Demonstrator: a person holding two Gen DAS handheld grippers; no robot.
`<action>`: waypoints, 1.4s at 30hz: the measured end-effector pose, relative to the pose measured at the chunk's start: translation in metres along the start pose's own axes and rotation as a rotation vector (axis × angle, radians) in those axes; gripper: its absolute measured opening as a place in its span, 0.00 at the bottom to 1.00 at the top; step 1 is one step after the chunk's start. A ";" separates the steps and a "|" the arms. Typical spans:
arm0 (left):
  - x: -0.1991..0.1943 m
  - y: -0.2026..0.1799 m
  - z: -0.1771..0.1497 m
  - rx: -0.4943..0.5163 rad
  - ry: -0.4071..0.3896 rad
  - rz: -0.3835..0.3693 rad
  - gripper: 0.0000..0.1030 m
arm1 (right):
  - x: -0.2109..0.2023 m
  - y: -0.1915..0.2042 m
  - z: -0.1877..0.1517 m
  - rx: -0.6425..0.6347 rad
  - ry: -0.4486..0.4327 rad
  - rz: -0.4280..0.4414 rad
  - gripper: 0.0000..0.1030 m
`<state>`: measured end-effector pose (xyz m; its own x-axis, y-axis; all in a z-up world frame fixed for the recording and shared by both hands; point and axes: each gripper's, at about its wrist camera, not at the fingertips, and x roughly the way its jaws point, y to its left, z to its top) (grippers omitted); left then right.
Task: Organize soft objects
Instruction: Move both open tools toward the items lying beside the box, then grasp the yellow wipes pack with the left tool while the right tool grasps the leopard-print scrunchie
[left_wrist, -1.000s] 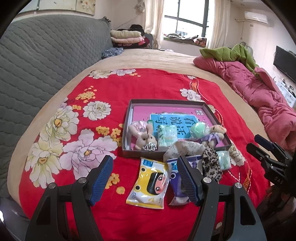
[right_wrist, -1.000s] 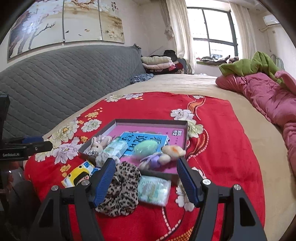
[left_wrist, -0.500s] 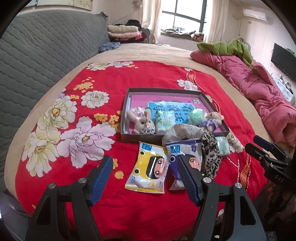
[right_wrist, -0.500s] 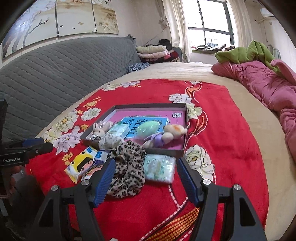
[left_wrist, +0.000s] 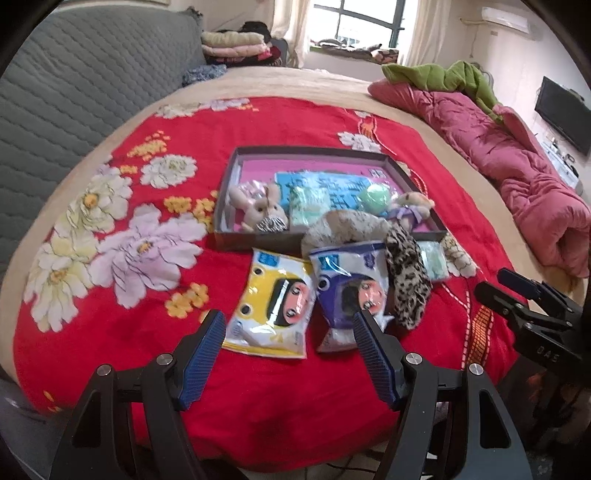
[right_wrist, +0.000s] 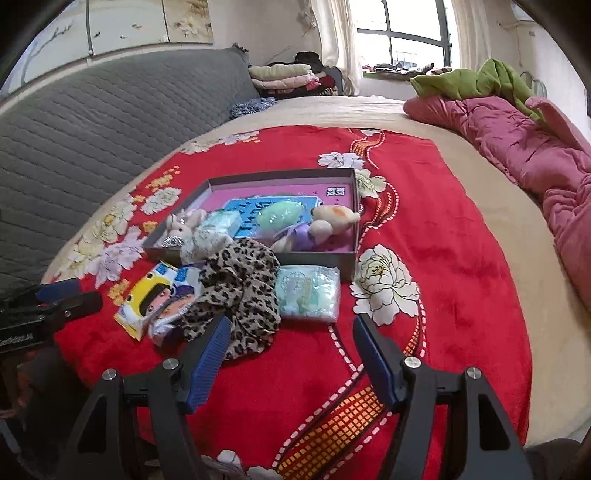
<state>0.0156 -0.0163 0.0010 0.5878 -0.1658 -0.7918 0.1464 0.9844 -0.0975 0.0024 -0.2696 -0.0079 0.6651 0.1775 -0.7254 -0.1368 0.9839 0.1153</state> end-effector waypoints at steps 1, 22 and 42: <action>0.002 0.000 -0.001 -0.002 0.006 -0.008 0.71 | 0.001 0.000 0.000 -0.002 0.003 -0.001 0.66; 0.040 0.011 -0.013 -0.021 0.076 -0.005 0.71 | 0.022 0.006 0.001 -0.029 0.017 0.054 0.66; 0.070 0.021 -0.011 -0.047 0.111 0.018 0.71 | 0.057 0.045 0.004 -0.127 0.043 0.149 0.66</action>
<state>0.0513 -0.0063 -0.0630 0.4975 -0.1428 -0.8556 0.0976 0.9893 -0.1083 0.0373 -0.2150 -0.0415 0.5989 0.3174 -0.7353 -0.3247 0.9355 0.1393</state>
